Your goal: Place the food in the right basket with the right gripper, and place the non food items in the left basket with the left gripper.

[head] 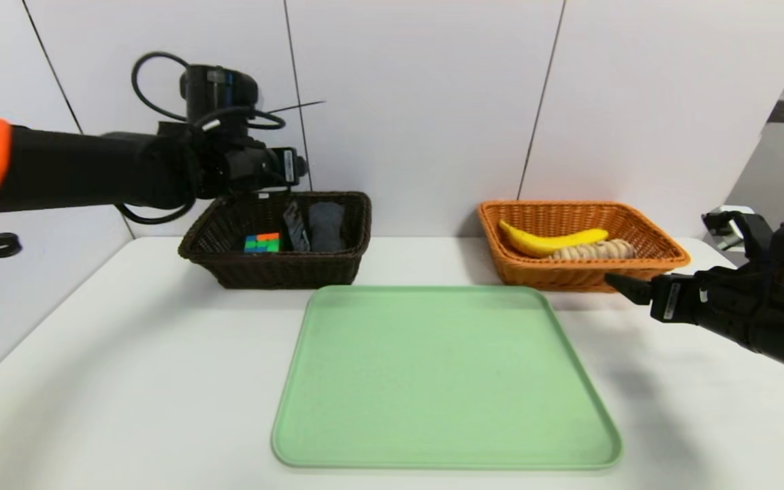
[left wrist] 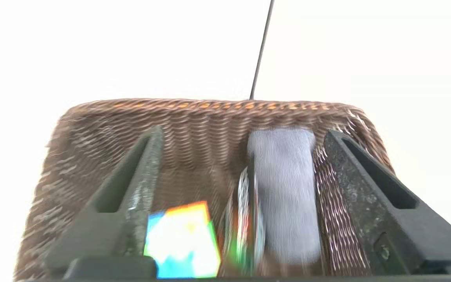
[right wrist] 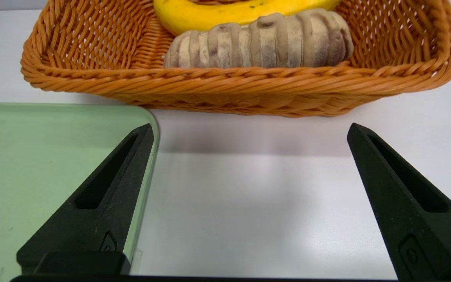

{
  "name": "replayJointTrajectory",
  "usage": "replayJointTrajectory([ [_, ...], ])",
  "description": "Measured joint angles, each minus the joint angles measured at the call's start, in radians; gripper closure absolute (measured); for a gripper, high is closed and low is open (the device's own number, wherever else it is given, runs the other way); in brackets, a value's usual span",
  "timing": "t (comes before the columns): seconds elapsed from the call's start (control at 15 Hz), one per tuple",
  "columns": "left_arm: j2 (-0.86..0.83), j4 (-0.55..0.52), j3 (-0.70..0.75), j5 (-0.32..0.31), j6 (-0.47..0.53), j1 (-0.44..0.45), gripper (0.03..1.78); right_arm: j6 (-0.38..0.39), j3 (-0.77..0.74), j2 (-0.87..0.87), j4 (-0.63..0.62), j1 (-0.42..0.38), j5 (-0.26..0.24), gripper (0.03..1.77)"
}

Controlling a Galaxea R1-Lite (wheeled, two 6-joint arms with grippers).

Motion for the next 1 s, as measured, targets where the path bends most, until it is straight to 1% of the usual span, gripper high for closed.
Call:
replayJointTrajectory([
  [0.13, -0.103, 0.187, 0.003, 0.000, 0.006, -0.018, 0.28, -0.013, -0.033, -0.017, 0.073, 0.002, 0.002, 0.09],
  [0.2, -0.157, 0.279, 0.010, 0.000, 0.004, -0.030, 0.26, -0.013, -0.053, -0.030, 0.130, 0.004, 0.006, 0.09],
  [0.27, -0.213, 0.355, 0.026, 0.000, -0.002, -0.042, 0.25, -0.014, -0.084, -0.048, 0.204, 0.009, 0.009, 0.09],
  [0.33, -0.269, 0.410, 0.055, -0.001, -0.007, -0.054, 0.23, -0.014, -0.114, -0.068, 0.286, 0.020, 0.010, 0.09],
  [0.4, -0.334, 0.440, 0.103, 0.000, -0.010, -0.065, 0.21, -0.014, -0.145, -0.094, 0.376, 0.038, 0.011, 0.09],
  [0.53, -0.455, 0.457, 0.228, 0.006, -0.016, -0.077, 0.19, -0.015, -0.206, -0.156, 0.583, 0.082, 0.007, 0.09],
  [0.6, -0.518, 0.459, 0.299, 0.014, -0.028, -0.076, 0.18, -0.014, -0.232, -0.185, 0.676, 0.100, -0.001, 0.09],
  [0.67, -0.575, 0.461, 0.362, 0.023, -0.040, -0.065, 0.17, -0.012, -0.246, -0.209, 0.743, 0.108, -0.025, 0.09],
  [0.73, -0.633, 0.461, 0.420, 0.029, -0.049, -0.043, 0.16, -0.007, -0.246, -0.234, 0.771, 0.114, -0.069, 0.09],
  [0.8, -0.695, 0.461, 0.478, 0.033, -0.056, -0.014, 0.16, -0.003, -0.230, -0.257, 0.767, 0.117, -0.111, 0.09],
  [0.87, -0.756, 0.461, 0.531, 0.035, -0.059, 0.019, 0.15, 0.004, -0.201, -0.286, 0.754, 0.118, -0.144, 0.09],
  [1.0, -0.886, 0.460, 0.649, 0.037, -0.064, 0.104, 0.14, 0.011, -0.116, -0.358, 0.698, 0.119, -0.185, 0.09],
])
